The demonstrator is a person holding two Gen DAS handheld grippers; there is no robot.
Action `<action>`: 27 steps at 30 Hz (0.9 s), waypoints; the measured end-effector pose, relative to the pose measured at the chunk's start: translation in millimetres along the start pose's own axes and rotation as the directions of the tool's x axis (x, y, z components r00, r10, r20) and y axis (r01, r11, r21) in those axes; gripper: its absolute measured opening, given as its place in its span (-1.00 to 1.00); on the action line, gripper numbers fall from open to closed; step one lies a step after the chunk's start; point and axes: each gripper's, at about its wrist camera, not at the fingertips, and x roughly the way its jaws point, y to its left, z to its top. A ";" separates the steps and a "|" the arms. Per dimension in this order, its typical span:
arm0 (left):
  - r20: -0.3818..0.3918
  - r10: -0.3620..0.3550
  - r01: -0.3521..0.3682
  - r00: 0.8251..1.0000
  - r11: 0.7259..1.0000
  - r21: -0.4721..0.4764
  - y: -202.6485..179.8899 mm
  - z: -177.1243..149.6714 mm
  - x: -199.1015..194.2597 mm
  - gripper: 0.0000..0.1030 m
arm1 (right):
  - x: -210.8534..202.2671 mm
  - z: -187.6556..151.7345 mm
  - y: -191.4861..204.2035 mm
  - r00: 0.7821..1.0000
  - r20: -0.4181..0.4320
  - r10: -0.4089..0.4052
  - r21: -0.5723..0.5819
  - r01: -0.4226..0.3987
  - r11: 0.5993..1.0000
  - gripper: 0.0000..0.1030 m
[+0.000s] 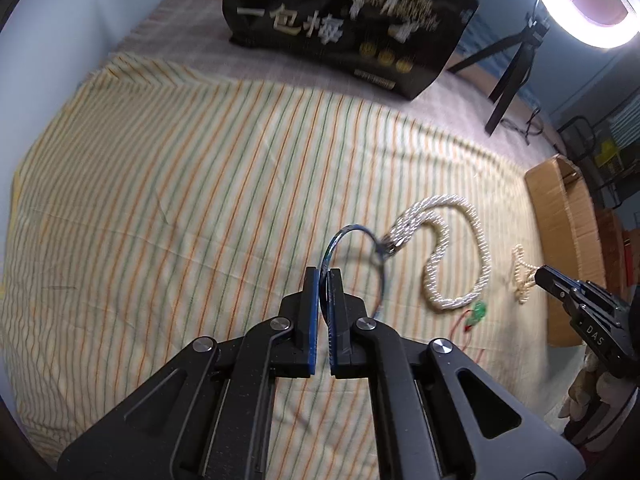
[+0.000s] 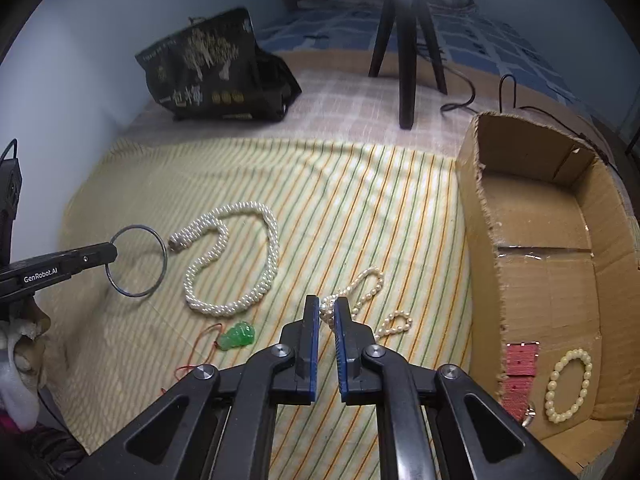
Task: Organize jewelry
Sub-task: 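Close the left gripper on the blue bangle while the right gripper grasps the cream pearl strand, then carry the bangle in the left gripper and pearl strand in the right gripper to the box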
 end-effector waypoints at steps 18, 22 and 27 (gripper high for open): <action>0.099 -0.150 0.146 0.984 0.988 0.039 -47.7 -4.9 -59.3 -0.98 | -75.1 5.9 1.1 0.982 0.188 0.011 0.011 -0.013 1.000 -0.91; 0.110 -0.170 0.164 0.979 0.985 0.062 -61.6 -6.7 -64.9 -0.98 | -92.9 5.1 -4.6 0.974 0.226 0.014 0.018 -0.018 1.000 -0.91; 0.120 -0.188 0.178 0.975 0.980 0.089 -81.4 -8.0 -68.9 -0.98 | -115.1 1.2 -18.0 0.963 0.270 0.010 0.036 -0.020 0.999 -0.91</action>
